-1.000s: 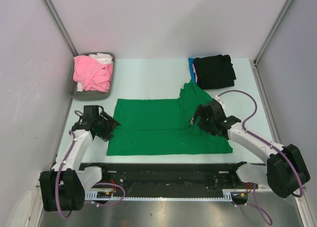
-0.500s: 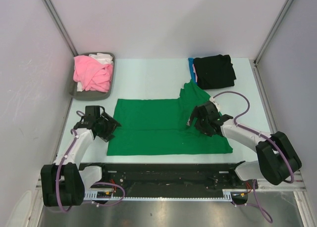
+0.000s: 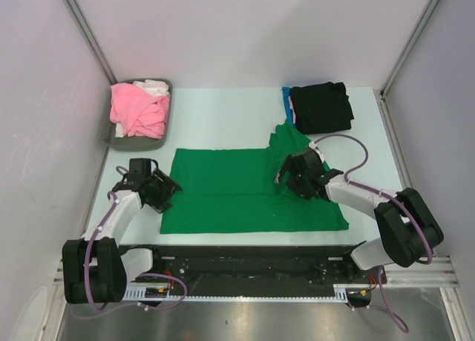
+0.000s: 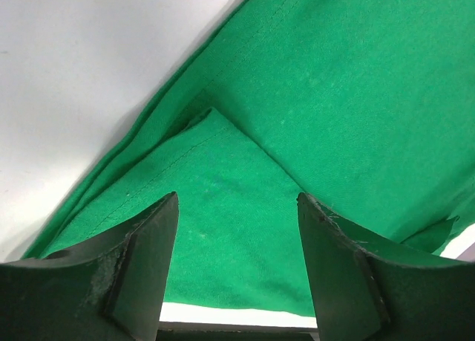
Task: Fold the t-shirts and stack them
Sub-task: Fold the tshirt
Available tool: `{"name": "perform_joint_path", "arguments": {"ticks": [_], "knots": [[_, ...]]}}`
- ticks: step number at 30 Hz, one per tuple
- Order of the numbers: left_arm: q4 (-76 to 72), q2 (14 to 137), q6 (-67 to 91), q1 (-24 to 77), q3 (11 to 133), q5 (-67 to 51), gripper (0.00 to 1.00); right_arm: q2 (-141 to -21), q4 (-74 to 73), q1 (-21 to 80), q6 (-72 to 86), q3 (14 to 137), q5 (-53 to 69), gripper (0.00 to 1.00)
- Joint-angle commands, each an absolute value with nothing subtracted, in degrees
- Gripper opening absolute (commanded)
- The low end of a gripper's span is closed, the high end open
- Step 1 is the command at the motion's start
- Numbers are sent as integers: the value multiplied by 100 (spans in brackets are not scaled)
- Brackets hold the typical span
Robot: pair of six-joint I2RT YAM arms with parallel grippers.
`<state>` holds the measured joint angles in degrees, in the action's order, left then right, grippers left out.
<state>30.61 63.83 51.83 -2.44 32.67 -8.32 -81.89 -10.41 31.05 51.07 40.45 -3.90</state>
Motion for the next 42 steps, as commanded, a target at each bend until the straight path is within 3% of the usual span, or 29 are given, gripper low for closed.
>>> {"name": "perform_joint_path", "arguments": {"ticks": [1, 11, 15, 18, 22, 29, 37, 42], "knots": [[2857, 6442, 5010, -273, 3234, -923, 70, -8332, -537, 3094, 5054, 4605, -378, 100], [2689, 6539, 4957, -290, 3059, -984, 69, -9140, 764, 2831, 4975, 5563, 157, 100], [2619, 6583, 4905, -299, 3050, -1063, 69, -9079, 923, 2682, 4563, 5809, -498, 100], [2540, 6740, 4799, -290, 3190, -1081, 70, -9237, 468, 2410, 3921, 6370, -1009, 100], [2715, 7206, 4457, -299, 3891, -993, 79, -9720, -535, 1936, 3271, 7362, -1213, 100], [2979, 8040, 4227, -299, 4991, -896, 88, -11028, -1668, 1442, 2278, 8907, -695, 98], [2936, 8490, 4342, -290, 5282, -1002, 86, -12286, -2189, 1468, 1942, 9966, 95, 83], [2795, 8648, 4351, -290, 5186, -1046, 84, -12585, -2179, 1556, 1916, 10212, 316, 80]]}}
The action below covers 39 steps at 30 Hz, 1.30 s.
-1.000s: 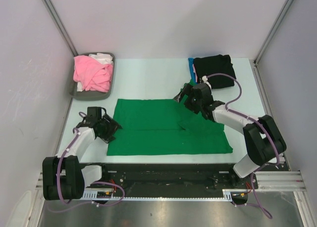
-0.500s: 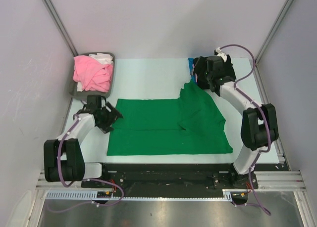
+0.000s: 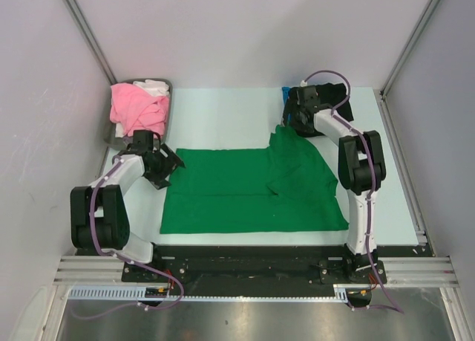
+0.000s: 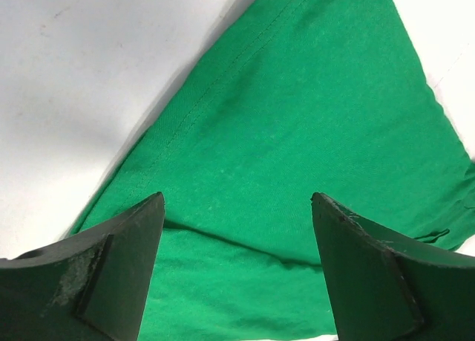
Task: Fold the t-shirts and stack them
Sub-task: Fold the tshirt
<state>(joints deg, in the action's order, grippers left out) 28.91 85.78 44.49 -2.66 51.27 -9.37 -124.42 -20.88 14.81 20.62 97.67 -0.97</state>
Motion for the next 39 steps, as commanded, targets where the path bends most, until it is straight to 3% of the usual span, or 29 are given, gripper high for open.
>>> {"name": "perform_joint_path", "arguments": {"ticks": [1, 12, 20, 34, 39], "knots": [[2778, 8675, 4342, -290, 5177, -1046, 84, -12629, -2197, 1573, 1899, 10300, 325, 80], [2690, 8745, 4342, -299, 5159, -1125, 82, -12366, -2372, 1925, 1670, 10546, 203, 80], [2707, 8754, 4333, -299, 5159, -1134, 82, -12155, -2417, 2294, 1213, 10564, -615, 82], [2698, 8815, 4315, -325, 5159, -1125, 82, -13359, -2724, 1828, 1345, 11917, -239, 83], [2698, 8851, 4298, -343, 5168, -1116, 81, -13544, -2689, 1714, 1424, 11857, -62, 82]]}}
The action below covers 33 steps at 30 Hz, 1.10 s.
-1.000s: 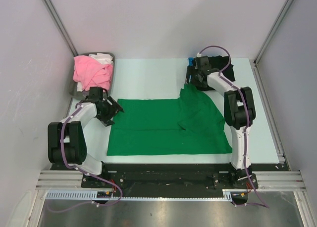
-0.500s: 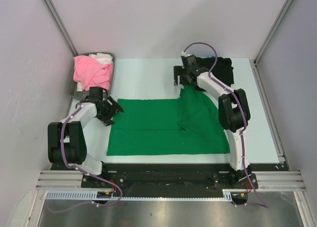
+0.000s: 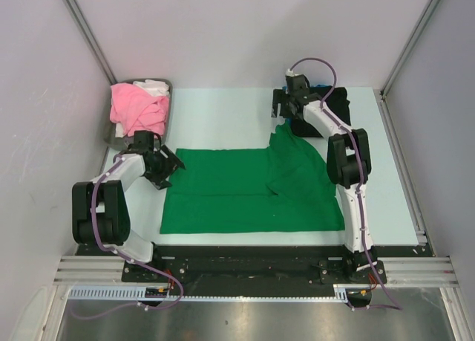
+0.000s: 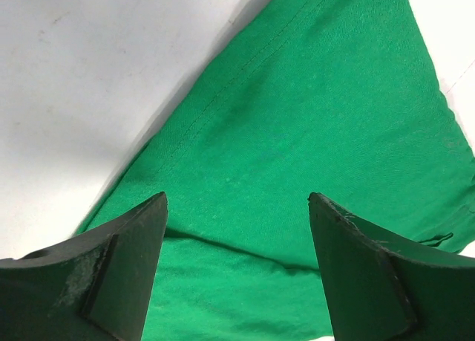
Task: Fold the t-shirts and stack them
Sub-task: Fold the tshirt
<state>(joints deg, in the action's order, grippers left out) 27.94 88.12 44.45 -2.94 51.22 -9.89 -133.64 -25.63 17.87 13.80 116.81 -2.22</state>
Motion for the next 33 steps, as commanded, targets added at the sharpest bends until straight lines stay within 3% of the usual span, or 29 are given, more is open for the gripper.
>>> {"name": "perform_joint_path", "arguments": {"ticks": [1, 23, 29, 33], "knots": [[2690, 8851, 4298, -343, 5168, -1108, 81, -13561, -2681, 1705, 1415, 11839, -70, 82], [2610, 8868, 4333, -343, 5071, -1213, 80, -13368, -2751, 1626, 1222, 11074, -290, 70], [2610, 8850, 4324, -378, 5080, -1230, 80, -13438, -2777, 1626, 1248, 11048, -404, 35], [2610, 8886, 4324, -360, 5089, -1239, 80, -13456, -2795, 1617, 1239, 11092, -492, 26]]}}
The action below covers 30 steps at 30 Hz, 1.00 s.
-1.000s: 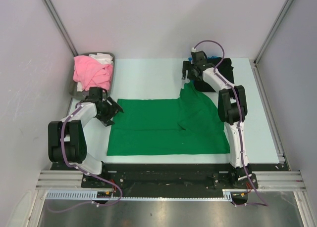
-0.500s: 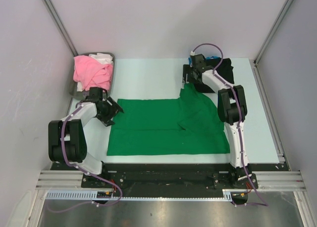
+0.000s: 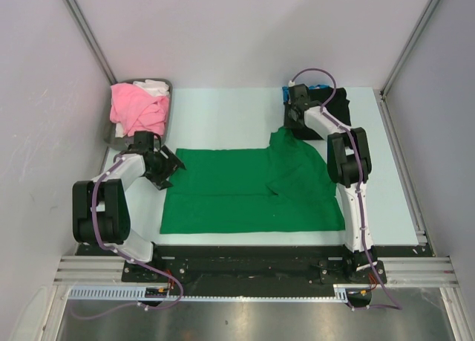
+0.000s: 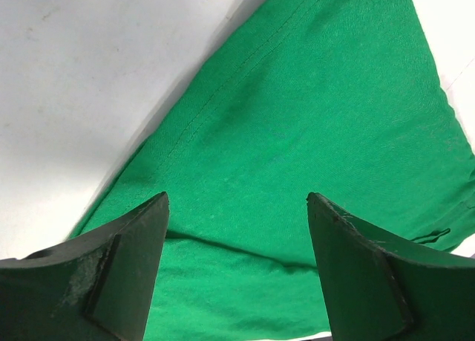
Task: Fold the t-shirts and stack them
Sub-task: Fold the tshirt
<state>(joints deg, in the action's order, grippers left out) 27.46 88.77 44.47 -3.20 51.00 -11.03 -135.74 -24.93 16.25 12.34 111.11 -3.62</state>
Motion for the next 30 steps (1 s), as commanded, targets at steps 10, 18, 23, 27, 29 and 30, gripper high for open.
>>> {"name": "perform_joint_path", "arguments": {"ticks": [10, 18, 23, 27, 29, 30], "knots": [[2645, 8886, 4315, -352, 5115, -1213, 79, -13430, -2769, 1591, 1353, 11171, -703, 54], [2681, 8895, 4298, -352, 5142, -1204, 79, -13517, -2768, 1424, 1784, 11232, -817, 49], [2663, 8921, 4298, -352, 5150, -1187, 79, -13553, -2733, 1240, 2118, 11206, -345, 56], [2654, 8930, 4307, -360, 5142, -1213, 79, -13588, -2672, 1116, 2390, 11224, -62, 63], [2663, 8930, 4307, -360, 5133, -1204, 79, -13597, -2654, 1081, 2478, 11224, 141, 63], [2663, 8921, 4298, -352, 5133, -1204, 79, -13614, -2646, 1064, 2513, 11224, 158, 63]]}}
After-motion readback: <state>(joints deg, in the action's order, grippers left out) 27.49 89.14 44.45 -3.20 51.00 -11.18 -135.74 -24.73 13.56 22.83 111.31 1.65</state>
